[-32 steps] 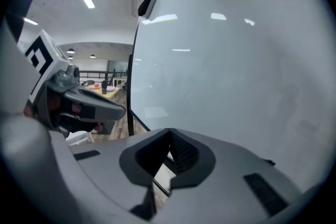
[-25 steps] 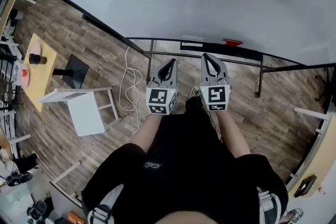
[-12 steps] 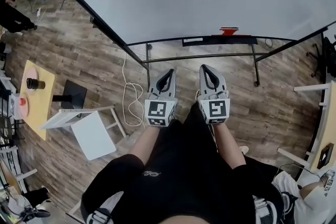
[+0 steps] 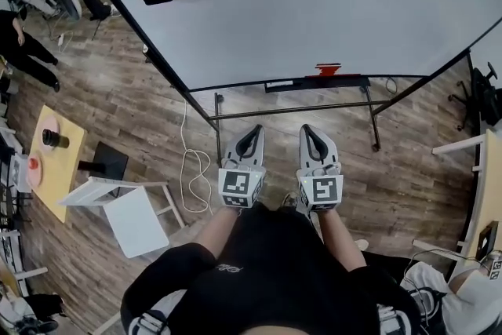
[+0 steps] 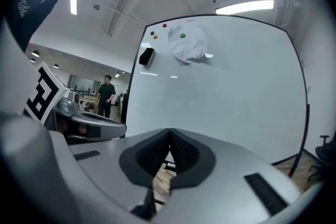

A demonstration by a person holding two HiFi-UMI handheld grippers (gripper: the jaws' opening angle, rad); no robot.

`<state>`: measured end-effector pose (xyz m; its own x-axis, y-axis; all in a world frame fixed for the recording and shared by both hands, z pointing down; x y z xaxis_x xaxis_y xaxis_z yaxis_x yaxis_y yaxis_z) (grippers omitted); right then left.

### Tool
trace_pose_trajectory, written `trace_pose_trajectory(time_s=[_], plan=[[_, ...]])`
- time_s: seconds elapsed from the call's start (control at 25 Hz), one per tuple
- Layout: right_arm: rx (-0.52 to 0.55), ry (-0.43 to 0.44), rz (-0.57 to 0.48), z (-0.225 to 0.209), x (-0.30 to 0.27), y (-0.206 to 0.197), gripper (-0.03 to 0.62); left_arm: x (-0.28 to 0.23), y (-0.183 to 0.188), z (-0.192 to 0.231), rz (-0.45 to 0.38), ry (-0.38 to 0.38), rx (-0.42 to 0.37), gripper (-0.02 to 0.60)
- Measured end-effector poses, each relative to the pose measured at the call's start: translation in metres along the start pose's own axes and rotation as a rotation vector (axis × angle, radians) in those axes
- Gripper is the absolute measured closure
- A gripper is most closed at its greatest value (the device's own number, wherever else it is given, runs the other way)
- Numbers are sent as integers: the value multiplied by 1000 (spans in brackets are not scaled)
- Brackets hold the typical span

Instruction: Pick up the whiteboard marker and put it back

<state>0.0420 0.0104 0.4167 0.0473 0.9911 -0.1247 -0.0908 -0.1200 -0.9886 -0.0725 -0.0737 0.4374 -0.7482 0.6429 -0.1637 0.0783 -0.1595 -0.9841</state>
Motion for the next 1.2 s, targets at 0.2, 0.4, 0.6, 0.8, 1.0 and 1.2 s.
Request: trace_pose_trajectory(time_s=[0.2,0.4,0.6,0.8,1.0,1.2], plan=[[1,9,-39,-6,13,9,591,2,11,-13,-25,18,6,574],[12,26,-58,-11,18,14,591,5,17,-24,-40,33,8,575],[1,20,-63,-22,26,15,591,6,21,-35,-51,43,1,575],[1,19,-53,-28,31,14,591,6,23,-45,-54,43,-1,574],[-2,35,-54,-30,32,13,591,9,23,-49,-57,55,2,574],[-6,44,-52,-30,32,11,591,13,21,-49,-56,69,3,575]])
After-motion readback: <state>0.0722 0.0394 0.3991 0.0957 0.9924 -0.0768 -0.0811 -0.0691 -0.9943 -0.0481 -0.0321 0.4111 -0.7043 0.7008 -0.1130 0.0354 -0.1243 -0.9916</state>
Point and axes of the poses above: the fingertips, and each gripper's own axes: x backward along the fingers, z to its left, y out of its top, the point moved 4 cm from there along x, backward along the fingers, and after that the axes turned 13 degrees about y, right-handed, at the moved point
